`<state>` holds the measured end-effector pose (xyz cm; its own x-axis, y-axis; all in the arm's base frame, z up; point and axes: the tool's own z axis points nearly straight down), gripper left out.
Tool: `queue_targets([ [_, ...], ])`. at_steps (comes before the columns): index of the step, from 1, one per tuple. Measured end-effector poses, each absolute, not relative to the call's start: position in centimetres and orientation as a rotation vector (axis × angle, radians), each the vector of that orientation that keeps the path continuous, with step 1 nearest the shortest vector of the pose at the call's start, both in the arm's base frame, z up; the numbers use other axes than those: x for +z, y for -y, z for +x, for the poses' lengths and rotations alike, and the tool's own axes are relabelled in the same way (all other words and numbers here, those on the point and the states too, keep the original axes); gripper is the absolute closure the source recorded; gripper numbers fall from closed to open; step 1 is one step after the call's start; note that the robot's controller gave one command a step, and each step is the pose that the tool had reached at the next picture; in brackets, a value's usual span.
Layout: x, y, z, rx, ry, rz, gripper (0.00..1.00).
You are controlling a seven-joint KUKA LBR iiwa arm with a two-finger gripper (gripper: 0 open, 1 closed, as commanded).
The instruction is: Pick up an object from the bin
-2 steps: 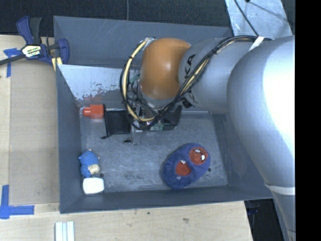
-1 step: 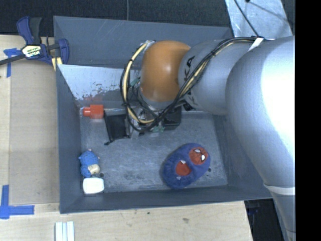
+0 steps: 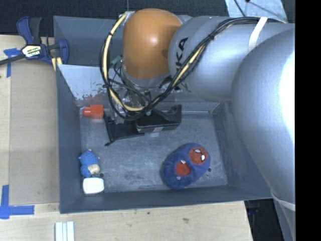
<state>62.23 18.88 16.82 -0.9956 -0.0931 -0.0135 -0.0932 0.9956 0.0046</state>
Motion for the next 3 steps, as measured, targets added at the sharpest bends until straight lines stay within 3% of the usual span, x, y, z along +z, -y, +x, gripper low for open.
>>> queue_targets([
  [1,16.3,-14.4,58.5,0.0,-3.094,-0.537,1.0],
  [2,13.1,-21.9,55.3,0.005,-3.133,-0.255,1.0],
  [3,13.2,-21.6,55.5,0.001,-3.131,-0.248,0.0],
])
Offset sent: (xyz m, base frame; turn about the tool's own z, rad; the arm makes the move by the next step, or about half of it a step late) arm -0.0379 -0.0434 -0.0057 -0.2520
